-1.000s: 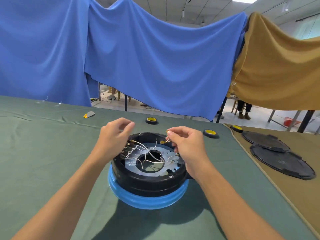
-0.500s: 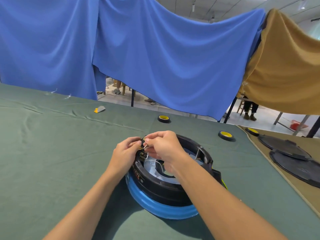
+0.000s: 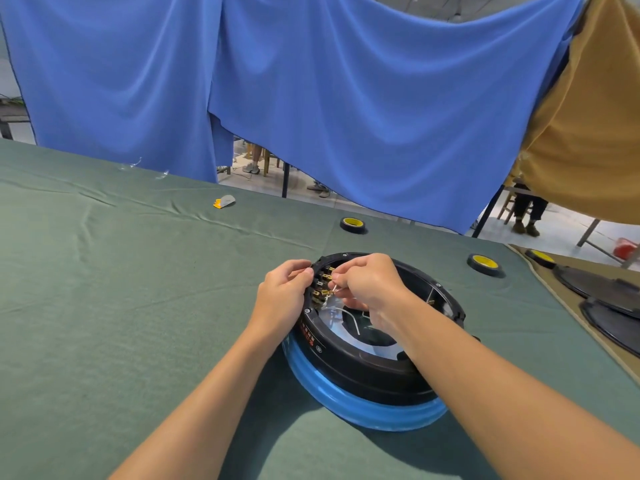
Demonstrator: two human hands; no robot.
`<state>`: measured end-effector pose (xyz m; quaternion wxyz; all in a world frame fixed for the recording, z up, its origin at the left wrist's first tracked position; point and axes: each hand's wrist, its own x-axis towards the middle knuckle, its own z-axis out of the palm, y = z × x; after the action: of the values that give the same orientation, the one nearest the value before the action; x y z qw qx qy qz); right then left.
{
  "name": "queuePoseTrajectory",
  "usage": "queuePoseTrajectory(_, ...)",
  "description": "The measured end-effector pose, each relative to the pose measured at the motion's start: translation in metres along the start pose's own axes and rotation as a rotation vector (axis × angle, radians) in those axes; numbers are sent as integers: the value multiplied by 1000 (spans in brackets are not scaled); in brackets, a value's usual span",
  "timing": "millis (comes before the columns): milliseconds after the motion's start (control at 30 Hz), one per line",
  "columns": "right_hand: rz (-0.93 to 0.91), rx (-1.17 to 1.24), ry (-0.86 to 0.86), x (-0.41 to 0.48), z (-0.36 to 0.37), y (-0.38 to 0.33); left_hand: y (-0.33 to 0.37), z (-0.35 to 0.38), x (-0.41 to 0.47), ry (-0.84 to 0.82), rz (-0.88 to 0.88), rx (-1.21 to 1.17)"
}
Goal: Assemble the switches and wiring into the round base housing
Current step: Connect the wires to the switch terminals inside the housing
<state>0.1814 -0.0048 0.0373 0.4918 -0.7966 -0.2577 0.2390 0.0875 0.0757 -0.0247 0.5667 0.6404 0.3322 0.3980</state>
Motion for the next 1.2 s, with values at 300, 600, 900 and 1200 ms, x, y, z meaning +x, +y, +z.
queuePoseTrajectory(300, 8, 2, 16, 1, 5, 0, -1, 0, 0, -4, -4, -17)
queuePoseTrajectory(600, 38, 24, 43, 3, 7, 2, -1, 1, 0, -21, -17, -2)
queuePoseTrajectory(900, 30, 37, 53, 2, 8, 3, -1, 1, 0, -10, -14, 13)
queuePoseTrajectory(1200, 56, 95, 63, 2, 9, 3, -1, 1, 0, 0, -13, 18)
